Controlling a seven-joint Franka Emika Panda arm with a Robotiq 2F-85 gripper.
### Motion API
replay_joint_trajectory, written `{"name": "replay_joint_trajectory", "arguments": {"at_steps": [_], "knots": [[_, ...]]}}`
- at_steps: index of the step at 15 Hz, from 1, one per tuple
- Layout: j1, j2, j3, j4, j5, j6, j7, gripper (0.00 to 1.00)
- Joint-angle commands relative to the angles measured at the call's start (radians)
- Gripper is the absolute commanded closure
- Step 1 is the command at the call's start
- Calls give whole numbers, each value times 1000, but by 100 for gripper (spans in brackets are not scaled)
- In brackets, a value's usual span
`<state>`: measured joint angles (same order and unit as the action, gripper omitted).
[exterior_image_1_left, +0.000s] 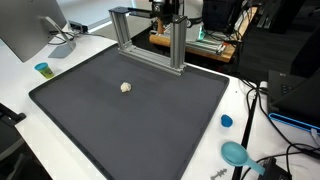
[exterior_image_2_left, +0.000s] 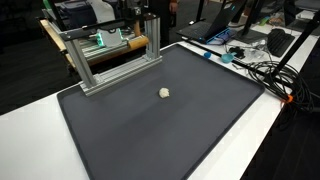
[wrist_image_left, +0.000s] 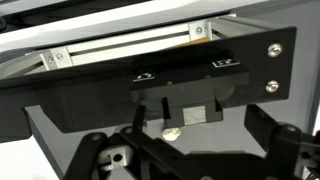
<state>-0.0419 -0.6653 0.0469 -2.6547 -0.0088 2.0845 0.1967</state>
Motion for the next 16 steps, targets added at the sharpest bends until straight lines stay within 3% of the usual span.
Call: {"name": "replay_joint_trajectory", "arguments": {"at_steps": [1, 16], "knots": [[21, -25, -44, -38, 49, 17, -64, 0], [19, -90, -41, -57, 53, 31, -81, 3]]}}
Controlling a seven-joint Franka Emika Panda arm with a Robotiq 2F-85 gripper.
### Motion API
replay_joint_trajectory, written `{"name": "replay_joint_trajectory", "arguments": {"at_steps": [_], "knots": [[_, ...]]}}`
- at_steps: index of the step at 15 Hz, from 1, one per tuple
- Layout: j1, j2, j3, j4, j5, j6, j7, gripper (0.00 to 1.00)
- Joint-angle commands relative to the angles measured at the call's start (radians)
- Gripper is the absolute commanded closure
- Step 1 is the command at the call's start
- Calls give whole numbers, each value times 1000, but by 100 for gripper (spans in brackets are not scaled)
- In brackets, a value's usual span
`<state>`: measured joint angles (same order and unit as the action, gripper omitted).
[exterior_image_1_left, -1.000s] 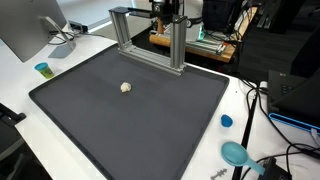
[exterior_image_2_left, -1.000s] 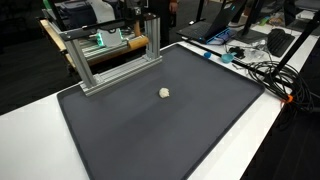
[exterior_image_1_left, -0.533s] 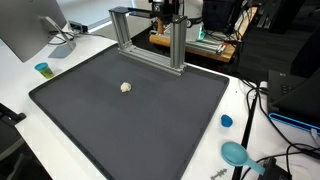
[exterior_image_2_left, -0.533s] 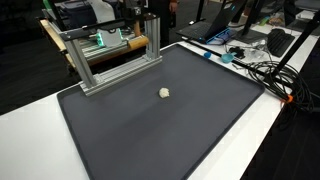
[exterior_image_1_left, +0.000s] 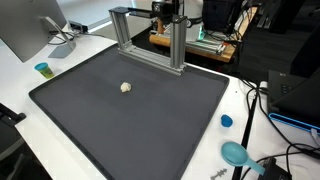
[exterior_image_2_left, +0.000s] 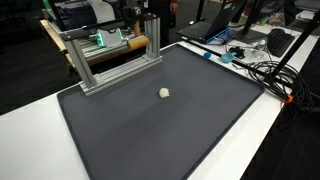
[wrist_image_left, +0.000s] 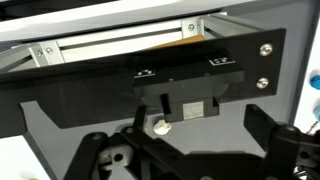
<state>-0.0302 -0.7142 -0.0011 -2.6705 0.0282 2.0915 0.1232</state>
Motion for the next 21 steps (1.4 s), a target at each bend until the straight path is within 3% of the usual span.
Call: {"name": "replay_joint_trajectory", "arguments": {"at_steps": [1, 7, 9, 13, 15, 21], "knots": [[12, -44, 9, -50, 20, 28, -9, 2], [38, -46, 36, -101, 23, 92, -1, 5], [39, -49, 38, -93, 16, 86, -5, 1], [40, -50, 40, -81, 16, 92, -1, 4], [34, -43, 36, -60, 7, 90, -8, 0], [33, -24, 56, -75, -3, 180, 1, 0]]}}
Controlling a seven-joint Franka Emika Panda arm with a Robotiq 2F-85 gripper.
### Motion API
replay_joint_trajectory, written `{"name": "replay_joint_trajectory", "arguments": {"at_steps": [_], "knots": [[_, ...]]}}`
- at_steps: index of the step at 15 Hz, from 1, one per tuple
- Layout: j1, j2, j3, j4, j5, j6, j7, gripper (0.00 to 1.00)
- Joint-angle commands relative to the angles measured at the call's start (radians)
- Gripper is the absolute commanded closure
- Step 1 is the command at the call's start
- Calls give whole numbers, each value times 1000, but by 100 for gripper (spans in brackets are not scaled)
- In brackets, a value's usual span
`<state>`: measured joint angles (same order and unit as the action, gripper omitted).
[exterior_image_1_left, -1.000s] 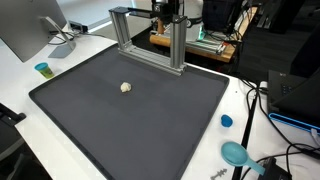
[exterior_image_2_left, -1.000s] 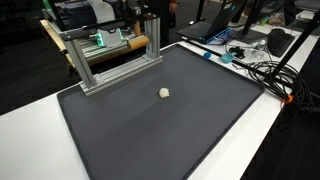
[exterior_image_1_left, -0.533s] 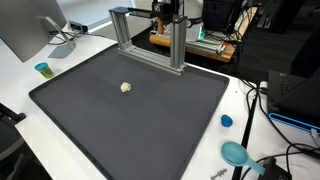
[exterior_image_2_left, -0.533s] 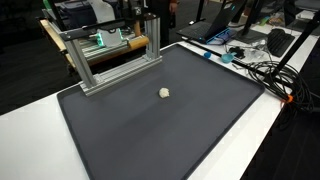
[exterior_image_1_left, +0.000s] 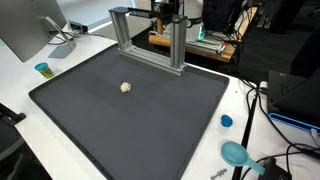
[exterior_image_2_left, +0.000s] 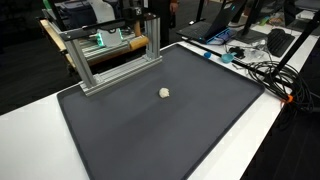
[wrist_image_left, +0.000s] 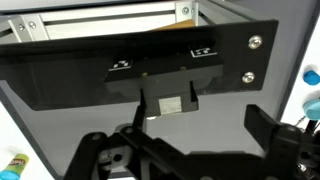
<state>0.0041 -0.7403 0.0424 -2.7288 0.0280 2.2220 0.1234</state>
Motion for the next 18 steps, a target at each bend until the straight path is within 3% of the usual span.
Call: {"name": "replay_joint_trajectory", "arguments": {"at_steps": [1, 5, 6, 8, 13, 18], "knots": [[0, 6, 10, -18, -4, 59, -7, 0], [50, 68, -83, 59, 100, -60, -86, 0], [11, 19, -24, 7, 46, -7, -37, 0], [23, 39, -55, 30, 72, -36, -66, 0], [-9, 11, -28, 9, 11, 58, -66, 0], [-12, 22, -38, 32, 25, 46, -62, 0]]}}
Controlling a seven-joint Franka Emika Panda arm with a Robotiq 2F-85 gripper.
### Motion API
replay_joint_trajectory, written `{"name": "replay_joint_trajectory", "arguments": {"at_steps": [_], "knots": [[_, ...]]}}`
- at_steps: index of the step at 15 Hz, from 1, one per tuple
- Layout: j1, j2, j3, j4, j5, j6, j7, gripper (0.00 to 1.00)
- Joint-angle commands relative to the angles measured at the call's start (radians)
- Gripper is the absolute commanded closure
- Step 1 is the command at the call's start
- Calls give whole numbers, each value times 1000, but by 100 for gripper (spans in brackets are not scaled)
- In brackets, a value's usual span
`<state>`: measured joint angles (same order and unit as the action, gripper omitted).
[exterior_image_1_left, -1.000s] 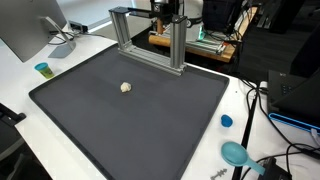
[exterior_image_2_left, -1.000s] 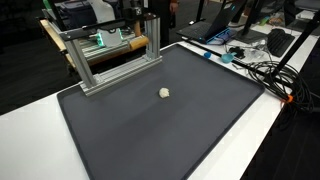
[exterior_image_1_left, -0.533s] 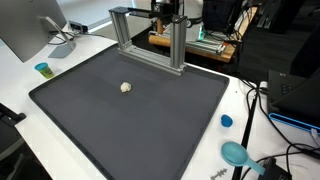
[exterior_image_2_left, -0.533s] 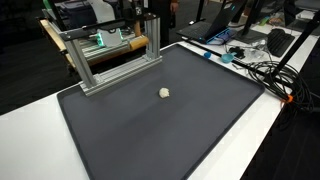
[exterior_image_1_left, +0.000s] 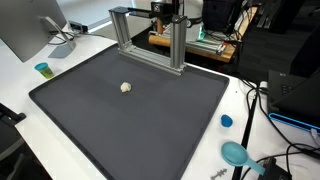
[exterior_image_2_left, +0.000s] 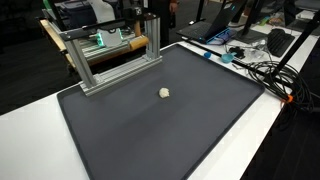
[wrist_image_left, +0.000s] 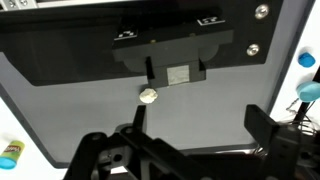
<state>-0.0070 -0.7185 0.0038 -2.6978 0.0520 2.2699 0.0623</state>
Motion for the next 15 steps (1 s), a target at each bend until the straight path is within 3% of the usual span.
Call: {"name": "replay_joint_trajectory", "arguments": {"at_steps": [1, 7, 15], "knots": [[-3, -3, 1, 1, 0, -2, -1, 0], [-5, -7, -6, -19, -29, -6, -48, 0], [-7, -49, -9, -39, -76, -97, -94, 0]]}}
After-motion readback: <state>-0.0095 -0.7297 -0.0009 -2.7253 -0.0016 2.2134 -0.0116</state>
